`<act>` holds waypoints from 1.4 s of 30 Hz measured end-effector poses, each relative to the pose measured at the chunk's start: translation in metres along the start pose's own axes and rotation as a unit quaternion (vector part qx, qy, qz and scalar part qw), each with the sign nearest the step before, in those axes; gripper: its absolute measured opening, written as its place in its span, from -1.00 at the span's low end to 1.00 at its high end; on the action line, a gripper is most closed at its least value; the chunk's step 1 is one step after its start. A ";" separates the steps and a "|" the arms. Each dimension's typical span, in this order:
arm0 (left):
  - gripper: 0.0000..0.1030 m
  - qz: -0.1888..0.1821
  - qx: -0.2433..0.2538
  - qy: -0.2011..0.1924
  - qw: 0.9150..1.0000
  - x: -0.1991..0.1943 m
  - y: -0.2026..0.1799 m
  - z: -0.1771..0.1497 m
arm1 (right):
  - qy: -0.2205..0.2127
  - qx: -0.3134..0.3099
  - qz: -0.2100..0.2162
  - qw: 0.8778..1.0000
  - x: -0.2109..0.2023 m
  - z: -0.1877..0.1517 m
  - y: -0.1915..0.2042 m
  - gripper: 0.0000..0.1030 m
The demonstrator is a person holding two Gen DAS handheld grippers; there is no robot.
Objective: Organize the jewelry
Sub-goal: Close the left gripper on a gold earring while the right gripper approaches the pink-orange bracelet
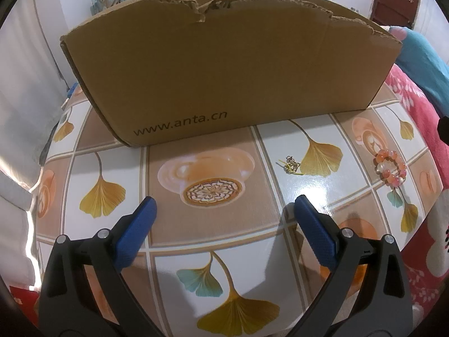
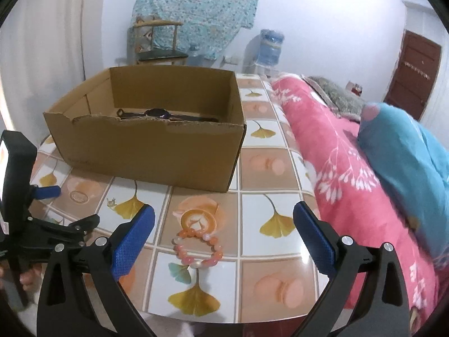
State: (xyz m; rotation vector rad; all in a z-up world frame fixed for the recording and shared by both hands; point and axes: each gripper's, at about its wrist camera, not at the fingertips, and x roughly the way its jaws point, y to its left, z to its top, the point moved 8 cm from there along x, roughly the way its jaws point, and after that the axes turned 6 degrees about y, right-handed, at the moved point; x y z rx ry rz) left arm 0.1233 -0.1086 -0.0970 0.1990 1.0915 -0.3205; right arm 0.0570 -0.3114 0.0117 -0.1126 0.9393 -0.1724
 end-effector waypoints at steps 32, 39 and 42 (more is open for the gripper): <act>-0.32 -0.103 0.126 -0.055 0.985 -0.013 -0.048 0.010 | 0.108 0.006 0.180 0.978 0.055 -0.044 0.043 -0.35; -0.53 -0.094 0.138 -0.035 0.985 0.000 -0.050 0.012 | 0.114 0.008 0.188 0.976 0.059 -0.045 0.043 -0.39; -0.75 -0.085 0.144 -0.035 0.985 0.001 -0.048 0.014 | 0.115 0.012 0.191 0.975 0.060 -0.045 0.040 -0.39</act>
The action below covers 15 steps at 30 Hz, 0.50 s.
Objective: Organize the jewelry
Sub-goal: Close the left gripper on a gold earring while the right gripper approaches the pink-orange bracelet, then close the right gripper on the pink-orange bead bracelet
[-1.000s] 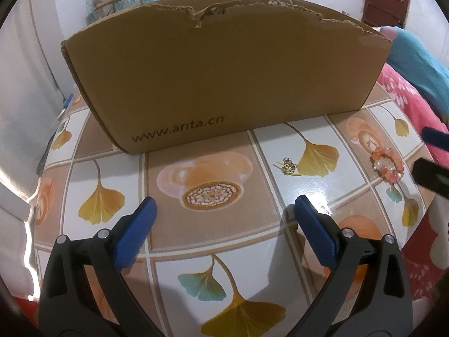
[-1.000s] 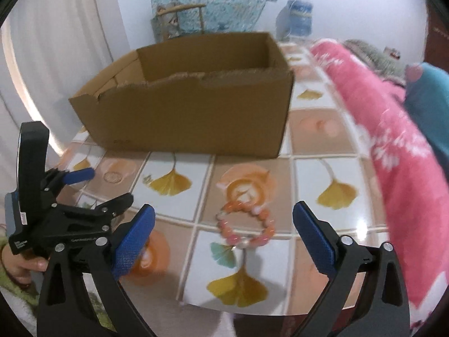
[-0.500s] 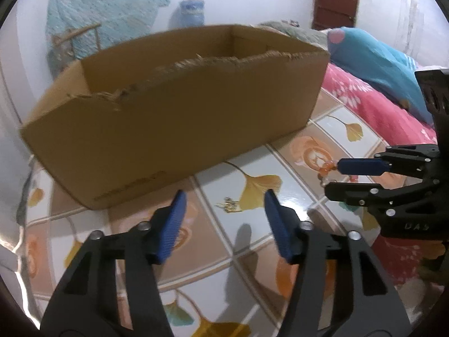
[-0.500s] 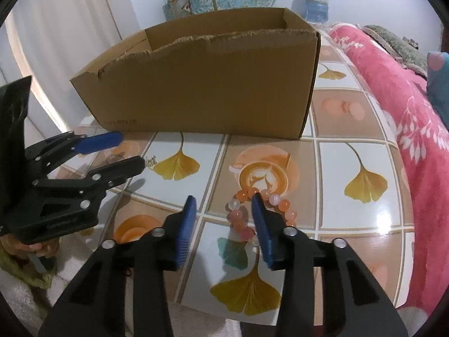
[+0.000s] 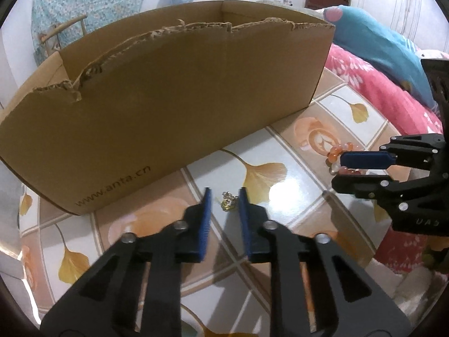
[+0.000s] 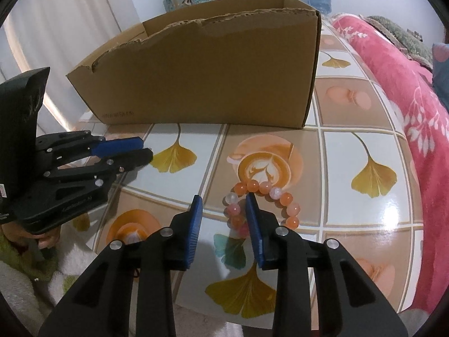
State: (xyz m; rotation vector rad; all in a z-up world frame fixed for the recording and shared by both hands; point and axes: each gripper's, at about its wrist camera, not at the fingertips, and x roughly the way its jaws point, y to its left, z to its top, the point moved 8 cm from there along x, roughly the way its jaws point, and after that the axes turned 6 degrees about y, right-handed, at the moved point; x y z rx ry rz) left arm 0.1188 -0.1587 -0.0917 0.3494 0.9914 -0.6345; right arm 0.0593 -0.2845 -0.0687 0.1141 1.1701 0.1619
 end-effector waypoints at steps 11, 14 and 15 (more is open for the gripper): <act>-0.93 -0.009 0.000 -0.013 1.000 -0.007 0.005 -0.001 | 0.003 -0.008 -0.008 1.000 -0.001 0.002 0.000 -0.46; -0.93 -0.012 0.000 -0.026 1.000 -0.014 0.004 0.001 | 0.010 -0.009 -0.012 1.000 0.000 0.001 0.002 -0.51; -0.93 -0.014 0.000 -0.030 0.999 -0.016 0.004 0.002 | 0.015 -0.007 -0.013 1.000 0.001 0.001 0.002 -0.53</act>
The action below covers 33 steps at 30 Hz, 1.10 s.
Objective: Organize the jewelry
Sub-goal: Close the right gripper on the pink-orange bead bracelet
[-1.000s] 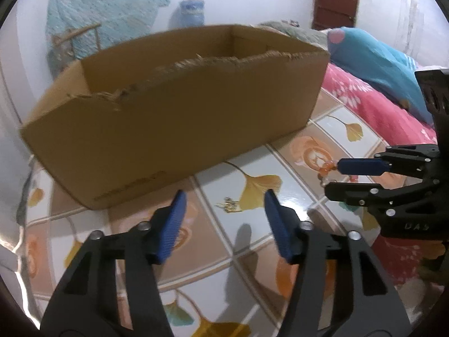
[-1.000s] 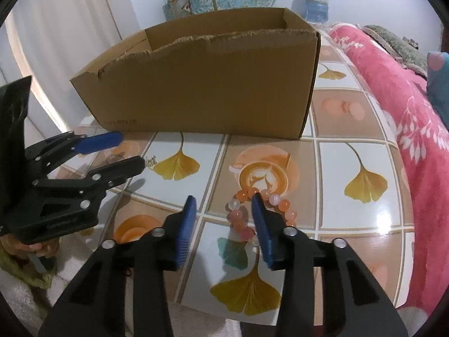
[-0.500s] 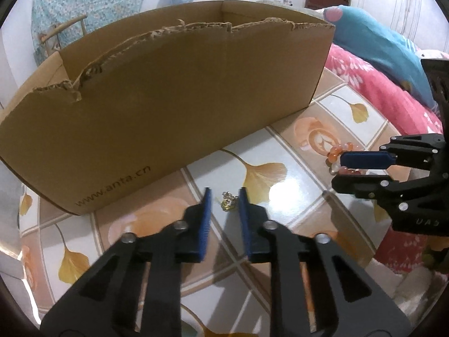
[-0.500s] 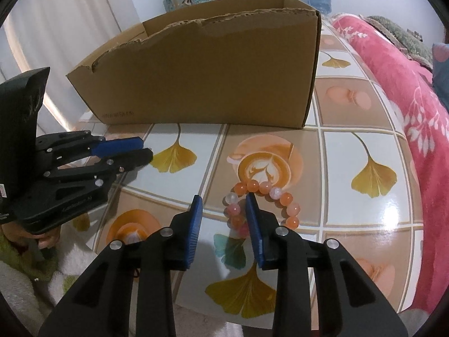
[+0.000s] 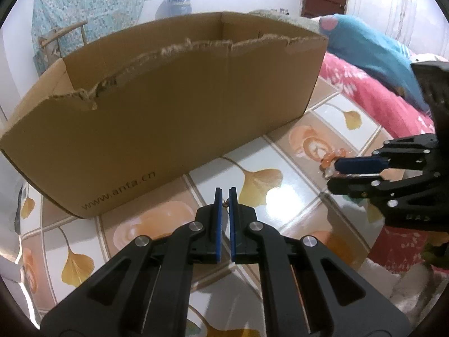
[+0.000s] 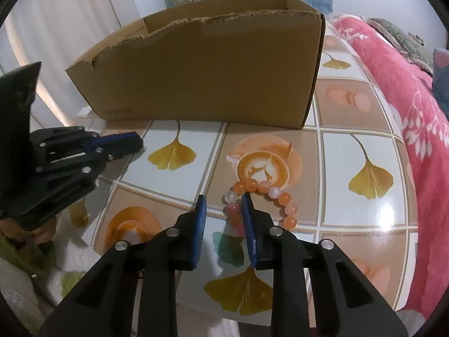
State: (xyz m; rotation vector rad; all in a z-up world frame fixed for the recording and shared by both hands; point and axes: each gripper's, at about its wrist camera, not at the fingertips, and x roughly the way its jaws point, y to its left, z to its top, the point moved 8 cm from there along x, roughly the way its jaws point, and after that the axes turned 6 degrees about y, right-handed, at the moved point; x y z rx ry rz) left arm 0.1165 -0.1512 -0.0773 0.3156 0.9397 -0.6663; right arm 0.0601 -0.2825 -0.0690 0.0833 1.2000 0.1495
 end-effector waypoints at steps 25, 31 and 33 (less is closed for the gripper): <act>-0.93 0.002 -0.018 -0.036 0.999 -0.040 0.007 -0.001 | 0.015 -0.040 -0.047 0.998 0.007 0.010 0.004 -0.60; -0.93 0.008 -0.018 -0.052 0.998 -0.054 0.005 0.001 | 0.007 -0.020 -0.039 0.999 0.004 0.008 -0.002 -0.81; -0.93 0.008 -0.019 -0.061 0.998 -0.060 0.003 0.004 | -0.001 -0.004 -0.025 1.000 -0.001 0.008 -0.008 -0.82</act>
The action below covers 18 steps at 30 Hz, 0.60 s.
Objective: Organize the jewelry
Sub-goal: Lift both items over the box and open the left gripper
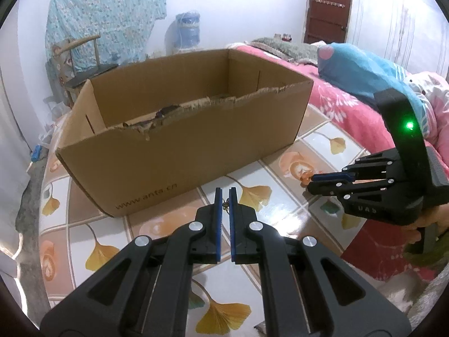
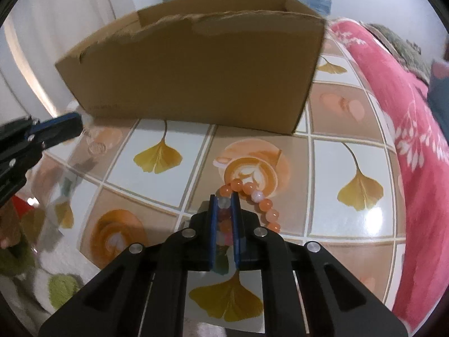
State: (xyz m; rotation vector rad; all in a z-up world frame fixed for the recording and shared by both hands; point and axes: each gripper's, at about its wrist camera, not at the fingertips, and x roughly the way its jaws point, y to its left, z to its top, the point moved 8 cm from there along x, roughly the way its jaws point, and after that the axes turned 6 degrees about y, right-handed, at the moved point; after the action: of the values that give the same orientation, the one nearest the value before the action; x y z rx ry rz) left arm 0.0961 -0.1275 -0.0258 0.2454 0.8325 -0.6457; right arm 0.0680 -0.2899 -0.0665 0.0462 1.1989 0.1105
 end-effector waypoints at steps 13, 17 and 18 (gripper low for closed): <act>-0.93 -0.011 0.015 -0.115 0.993 -0.061 -0.008 0.083 | -0.195 0.001 0.041 0.980 -0.135 0.077 -0.010 -0.82; -0.93 -0.020 0.015 -0.121 0.992 -0.059 0.001 0.118 | -0.240 -0.032 0.053 0.969 -0.164 0.119 -0.006 -0.82; -0.93 -0.025 0.012 -0.114 0.993 -0.052 0.007 0.128 | -0.245 -0.041 0.059 0.967 -0.167 0.131 -0.005 -0.82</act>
State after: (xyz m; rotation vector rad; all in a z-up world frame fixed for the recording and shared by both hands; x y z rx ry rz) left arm 0.1519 -0.1562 0.0975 0.1696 0.6129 -0.7176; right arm 0.1308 -0.3104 0.1352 0.0681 0.6955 0.2375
